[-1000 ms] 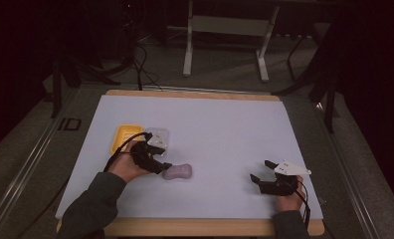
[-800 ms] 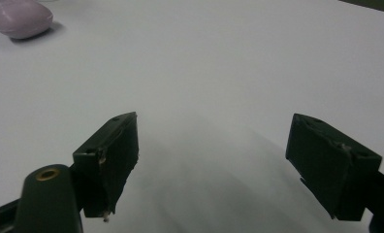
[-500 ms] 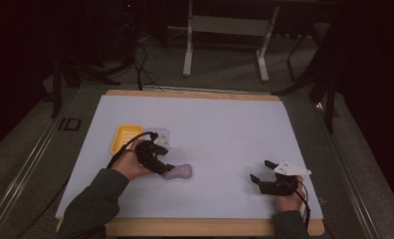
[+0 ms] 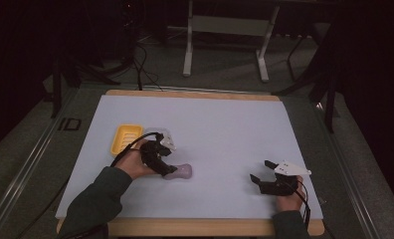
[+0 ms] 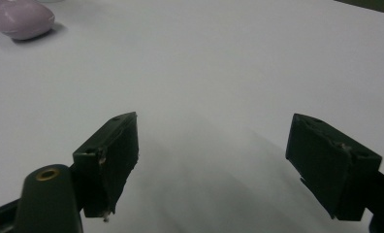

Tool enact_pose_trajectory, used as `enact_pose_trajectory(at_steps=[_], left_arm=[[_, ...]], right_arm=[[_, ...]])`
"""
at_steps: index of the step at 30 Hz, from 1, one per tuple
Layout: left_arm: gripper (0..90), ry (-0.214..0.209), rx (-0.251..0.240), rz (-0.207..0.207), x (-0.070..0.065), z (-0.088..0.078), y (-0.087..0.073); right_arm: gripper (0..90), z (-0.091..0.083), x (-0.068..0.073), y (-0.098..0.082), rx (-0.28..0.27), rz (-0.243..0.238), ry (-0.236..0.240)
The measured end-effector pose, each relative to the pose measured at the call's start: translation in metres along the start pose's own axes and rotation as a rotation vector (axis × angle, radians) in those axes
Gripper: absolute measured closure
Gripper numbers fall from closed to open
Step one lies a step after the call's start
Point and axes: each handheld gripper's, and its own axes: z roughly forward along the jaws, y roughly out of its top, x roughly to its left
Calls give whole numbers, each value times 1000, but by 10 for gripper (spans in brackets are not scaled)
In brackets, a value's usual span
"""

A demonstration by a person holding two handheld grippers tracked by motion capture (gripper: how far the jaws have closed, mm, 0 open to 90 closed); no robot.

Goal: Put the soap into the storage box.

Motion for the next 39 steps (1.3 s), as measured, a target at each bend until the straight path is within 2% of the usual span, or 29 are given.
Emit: enact_pose_trajectory(at_steps=[20, 39], left_arm=[[288, -30, 58, 42, -5, 16, 10], [279, -31, 151, 106, -11, 34, 19]], right_arm=[[189, 0, 0, 0, 1, 0, 1], [189, 0, 0, 0, 2, -1, 2]])
